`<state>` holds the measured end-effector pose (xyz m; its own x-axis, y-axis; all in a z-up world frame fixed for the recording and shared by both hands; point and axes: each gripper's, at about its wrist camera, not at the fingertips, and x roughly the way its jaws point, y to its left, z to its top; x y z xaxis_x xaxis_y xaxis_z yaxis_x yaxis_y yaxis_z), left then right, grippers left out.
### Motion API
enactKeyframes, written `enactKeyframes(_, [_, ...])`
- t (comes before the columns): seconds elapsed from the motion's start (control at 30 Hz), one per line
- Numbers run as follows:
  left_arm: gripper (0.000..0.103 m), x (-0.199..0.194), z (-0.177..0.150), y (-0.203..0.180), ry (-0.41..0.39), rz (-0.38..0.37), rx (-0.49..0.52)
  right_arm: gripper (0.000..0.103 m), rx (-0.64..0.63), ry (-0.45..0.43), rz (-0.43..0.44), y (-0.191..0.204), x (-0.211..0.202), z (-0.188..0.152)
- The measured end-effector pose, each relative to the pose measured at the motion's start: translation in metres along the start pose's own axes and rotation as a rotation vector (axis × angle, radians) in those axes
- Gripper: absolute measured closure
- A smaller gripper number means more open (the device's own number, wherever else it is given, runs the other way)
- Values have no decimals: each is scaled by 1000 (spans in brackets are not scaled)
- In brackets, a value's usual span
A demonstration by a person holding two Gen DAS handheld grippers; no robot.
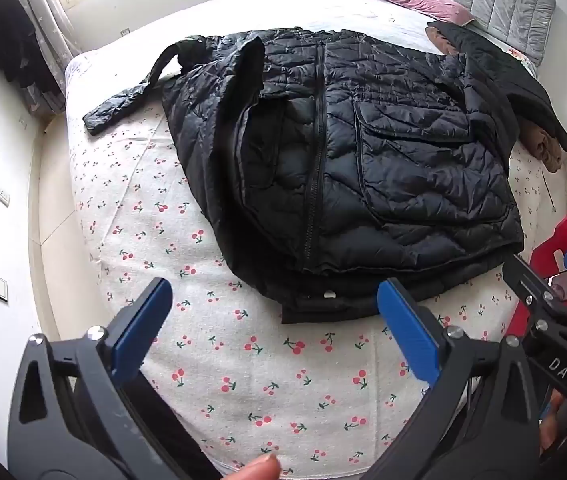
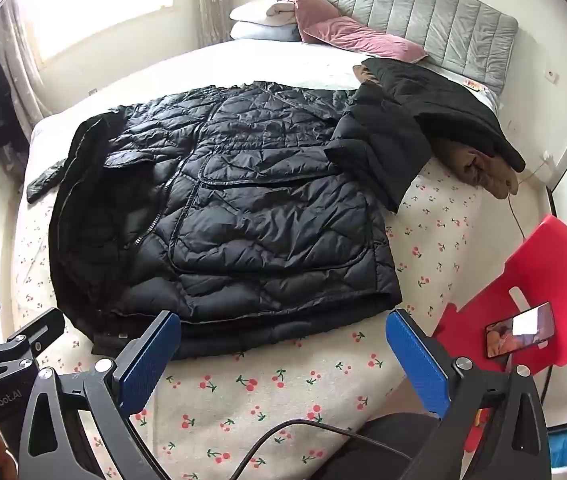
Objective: Fold large clothes
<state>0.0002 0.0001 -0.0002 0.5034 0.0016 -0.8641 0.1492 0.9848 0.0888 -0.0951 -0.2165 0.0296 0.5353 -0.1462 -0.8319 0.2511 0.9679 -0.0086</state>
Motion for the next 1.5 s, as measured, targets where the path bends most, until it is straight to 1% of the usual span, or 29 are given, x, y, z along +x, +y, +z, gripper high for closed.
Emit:
enactKeyframes(0.03, [1, 0, 0, 0, -13, 2, -3, 0, 2, 2, 0, 0, 0, 0])
enactKeyframes(0.17, [1, 2, -2, -1, 3, -5, -8, 0, 5, -2, 14, -1, 0, -1])
enactKeyframes(0.2, [1, 1, -2, 4, -10, -23, -17, 0, 5, -1, 18, -2, 1, -1])
enactKeyframes(0.23, [1, -3, 0, 3, -10, -23, -15, 0, 5, -1, 20, -3, 1, -1])
enactKeyframes(0.4, [1, -6, 1, 1, -11, -10, -11, 0, 3, 0, 16, -2, -1, -6])
enactKeyframes(0.5, [1, -6, 3, 0, -9, -4, -8, 0, -4, 20, 13, 0, 3, -1])
enactKeyframes(0.73, [1, -3, 2, -1, -7, -5, -5, 0, -9, 34, 18, 2, 6, -1])
enactKeyframes(1.5, [1, 1, -1, 1, 2, -6, -7, 0, -20, 39, 18, 5, 7, -1])
